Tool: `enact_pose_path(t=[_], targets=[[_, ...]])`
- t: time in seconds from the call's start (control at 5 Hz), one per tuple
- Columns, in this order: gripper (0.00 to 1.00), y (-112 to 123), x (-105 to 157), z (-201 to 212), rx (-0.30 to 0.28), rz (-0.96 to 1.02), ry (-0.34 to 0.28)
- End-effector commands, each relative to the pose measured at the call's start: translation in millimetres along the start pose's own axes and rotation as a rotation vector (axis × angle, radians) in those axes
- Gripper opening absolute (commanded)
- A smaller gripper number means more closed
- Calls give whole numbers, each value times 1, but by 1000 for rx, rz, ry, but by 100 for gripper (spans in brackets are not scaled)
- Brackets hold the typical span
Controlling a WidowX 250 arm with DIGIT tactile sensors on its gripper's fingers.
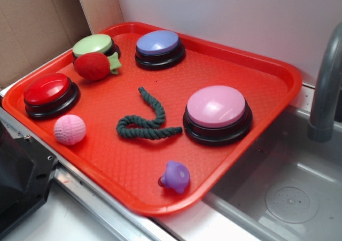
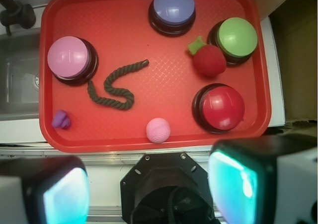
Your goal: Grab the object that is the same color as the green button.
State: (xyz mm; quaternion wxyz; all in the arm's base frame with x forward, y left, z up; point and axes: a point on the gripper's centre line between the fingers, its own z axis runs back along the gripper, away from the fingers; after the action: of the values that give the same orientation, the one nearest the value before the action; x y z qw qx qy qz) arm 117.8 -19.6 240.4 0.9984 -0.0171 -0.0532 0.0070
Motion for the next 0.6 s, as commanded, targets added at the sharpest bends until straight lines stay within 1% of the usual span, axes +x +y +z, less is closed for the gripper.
enact_pose_path(t=[0.0, 0.2, 0.4], targets=[[100, 0, 0, 0, 0, 0, 0], [100, -37, 11, -53, 13, -152, 62], [100, -48, 15, -102, -23, -402, -24]])
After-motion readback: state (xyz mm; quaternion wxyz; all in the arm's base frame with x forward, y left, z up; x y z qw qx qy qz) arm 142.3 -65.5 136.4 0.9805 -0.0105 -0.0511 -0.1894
